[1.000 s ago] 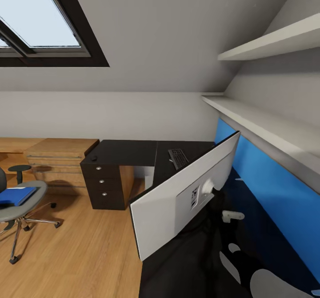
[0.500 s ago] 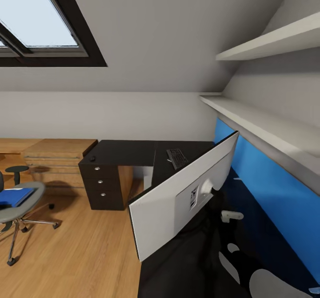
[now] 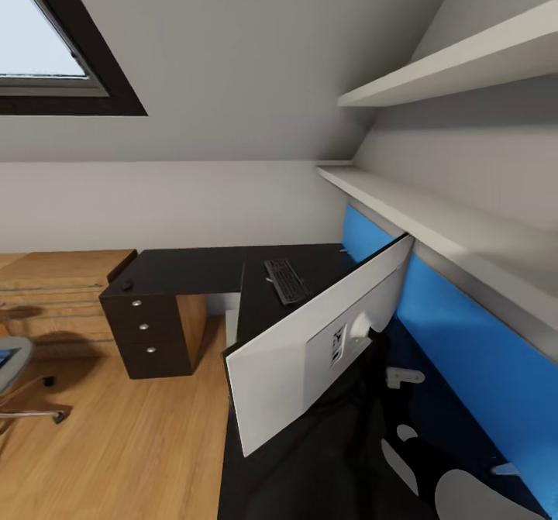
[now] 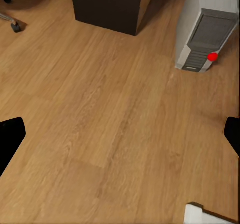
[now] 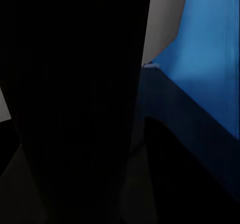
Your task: In the bedroom, organize the workspace by keeping the computer under the desk, ensuring the monitor is on the desk, placing the keyboard on the desk next to the monitor, placing the mouse on the desk next to the keyboard, moving the folder from the swivel chair onto the desk next to the mouse, stacking the notebook on top of the folder with the pen on top of the notebook, and positioning the swivel chair next to the desk.
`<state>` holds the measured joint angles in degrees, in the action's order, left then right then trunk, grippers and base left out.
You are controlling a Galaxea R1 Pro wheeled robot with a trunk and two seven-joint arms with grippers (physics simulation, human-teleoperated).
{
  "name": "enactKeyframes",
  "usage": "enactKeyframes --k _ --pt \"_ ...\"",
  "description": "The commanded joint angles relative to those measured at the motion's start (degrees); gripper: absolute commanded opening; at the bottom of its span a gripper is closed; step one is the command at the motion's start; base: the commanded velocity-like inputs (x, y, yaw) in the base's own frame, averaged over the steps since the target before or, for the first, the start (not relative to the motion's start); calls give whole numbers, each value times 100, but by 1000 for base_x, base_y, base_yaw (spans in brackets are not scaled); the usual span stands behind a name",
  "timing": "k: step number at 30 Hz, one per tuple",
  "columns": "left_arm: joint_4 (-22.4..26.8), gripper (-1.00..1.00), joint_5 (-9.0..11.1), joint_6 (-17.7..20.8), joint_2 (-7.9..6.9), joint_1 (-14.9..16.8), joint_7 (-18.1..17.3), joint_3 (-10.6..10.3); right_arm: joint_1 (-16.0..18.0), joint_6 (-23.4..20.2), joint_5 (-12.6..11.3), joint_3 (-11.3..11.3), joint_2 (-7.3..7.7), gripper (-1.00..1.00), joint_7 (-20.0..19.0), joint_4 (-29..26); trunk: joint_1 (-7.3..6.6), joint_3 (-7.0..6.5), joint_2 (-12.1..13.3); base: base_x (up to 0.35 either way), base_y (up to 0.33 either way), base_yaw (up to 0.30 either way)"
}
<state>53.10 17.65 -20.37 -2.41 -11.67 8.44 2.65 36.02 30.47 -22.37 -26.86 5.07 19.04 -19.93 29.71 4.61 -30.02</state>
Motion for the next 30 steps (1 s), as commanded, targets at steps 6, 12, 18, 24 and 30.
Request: enactKeyframes --k 6,12,18,24,30 --pt "8 100 28 -11 -5 -2 17 -11 10 23 17 -51 3 -100 30 -11 2 9 -11 0 0 -199" --pt "8 100 28 -11 -5 -2 17 -11 10 29 22 -60 -12 -100 30 -11 2 9 -11 0 0 -22" --pt "8 100 28 -11 -5 -2 17 -11 10 17 1 -61 -19 -100 -8 -5 2 9 -11 0 0 -2" --pt "8 100 28 -12 -5 -2 17 -11 10 -36 -32 -48 -39 -100 -127 2 2 9 -11 0 0 0" --pt "9 100 28 -13 -5 -2 17 -11 10 -53 -43 -27 -101 -100 -131 6 2 9 -11 0 0 0"
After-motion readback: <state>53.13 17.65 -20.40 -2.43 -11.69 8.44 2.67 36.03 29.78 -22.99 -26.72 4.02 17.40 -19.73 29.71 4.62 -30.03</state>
